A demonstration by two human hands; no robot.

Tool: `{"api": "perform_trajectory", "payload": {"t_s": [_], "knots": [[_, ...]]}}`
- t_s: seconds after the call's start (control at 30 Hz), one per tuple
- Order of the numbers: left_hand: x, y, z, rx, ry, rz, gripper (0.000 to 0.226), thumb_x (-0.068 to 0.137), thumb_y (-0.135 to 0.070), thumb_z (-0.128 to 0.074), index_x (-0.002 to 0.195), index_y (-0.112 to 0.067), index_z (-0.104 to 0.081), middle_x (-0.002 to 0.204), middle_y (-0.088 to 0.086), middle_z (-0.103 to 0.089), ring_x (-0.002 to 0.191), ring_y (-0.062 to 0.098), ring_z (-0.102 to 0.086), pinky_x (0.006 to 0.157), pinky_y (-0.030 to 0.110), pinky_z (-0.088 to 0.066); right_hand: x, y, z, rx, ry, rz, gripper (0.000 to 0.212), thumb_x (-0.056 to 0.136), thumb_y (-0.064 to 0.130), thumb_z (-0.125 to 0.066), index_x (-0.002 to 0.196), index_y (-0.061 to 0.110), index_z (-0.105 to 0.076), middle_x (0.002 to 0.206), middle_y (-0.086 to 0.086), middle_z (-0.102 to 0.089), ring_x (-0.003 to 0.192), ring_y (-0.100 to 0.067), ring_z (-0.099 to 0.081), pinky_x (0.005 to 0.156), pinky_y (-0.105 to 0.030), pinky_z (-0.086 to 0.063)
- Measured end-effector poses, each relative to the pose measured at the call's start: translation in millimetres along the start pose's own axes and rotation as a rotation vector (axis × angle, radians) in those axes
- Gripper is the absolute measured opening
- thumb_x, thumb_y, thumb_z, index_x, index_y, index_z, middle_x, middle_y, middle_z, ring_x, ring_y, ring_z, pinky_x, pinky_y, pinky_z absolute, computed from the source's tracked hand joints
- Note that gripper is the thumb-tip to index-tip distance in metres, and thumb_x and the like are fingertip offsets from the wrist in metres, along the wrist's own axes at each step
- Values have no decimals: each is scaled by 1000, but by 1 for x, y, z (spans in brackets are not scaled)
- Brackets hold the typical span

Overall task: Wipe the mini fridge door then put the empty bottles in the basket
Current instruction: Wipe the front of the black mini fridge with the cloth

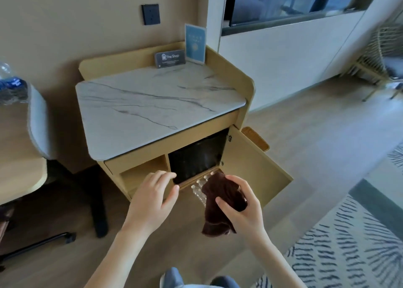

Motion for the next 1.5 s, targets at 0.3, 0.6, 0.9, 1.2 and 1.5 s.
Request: {"api": "perform_trajectory", "payload": {"t_s": [0.3, 0.6, 0.9, 1.2, 1.5], "knots": [[-3, -67, -51, -2, -15, -3, 46, 94, -44, -37, 117, -17, -65, 113, -7, -63, 109, 13, -55, 87, 26, -46, -2, -17, 90, -4, -12, -6, 55, 80, 0, -79, 122, 30, -61, 110, 17, -68, 108, -7, -64, 91, -30, -57], [23, -62, -79, 27, -5, 84, 44, 94, -44, -38, 115, -16, -66, 108, -8, -63, 102, 14, -58, 82, 28, -50, 56, -41, 97, -6, 43, -42, 54, 80, 2, -79, 119, 35, -62, 106, 17, -68, 105, -7, -64, 85, -21, -56], [108, -3, -125, -10, -5, 203, 44, 93, -45, -37, 115, -18, -65, 109, -11, -62, 104, 12, -57, 82, 26, -51, 176, -80, 62, -47, 120, -79, 53, 81, 3, -79, 121, 33, -62, 106, 18, -67, 105, -6, -64, 86, -21, -56], [171, 49, -184, 52, 32, 321, 45, 93, -44, -36, 115, -18, -66, 109, -10, -64, 101, 13, -59, 77, 26, -51, 285, -145, 25, -93, 206, -137, 52, 82, 6, -79, 120, 36, -60, 105, 21, -66, 103, -5, -63, 88, -36, -59], [200, 105, -297, 86, -30, 439, 40, 93, -41, -38, 113, -18, -65, 106, -10, -63, 96, 12, -59, 74, 20, -45, 350, -283, -13, -143, 369, -142, 54, 82, 7, -78, 119, 41, -59, 108, 23, -65, 106, -6, -63, 91, -47, -57]]}}
Point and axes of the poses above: each hand's wrist, its own x-axis towards the middle knuckle, its own z-axis out of the back of the hand, y = z × x, the point moved 7 cm from there along x, towards the middle knuckle
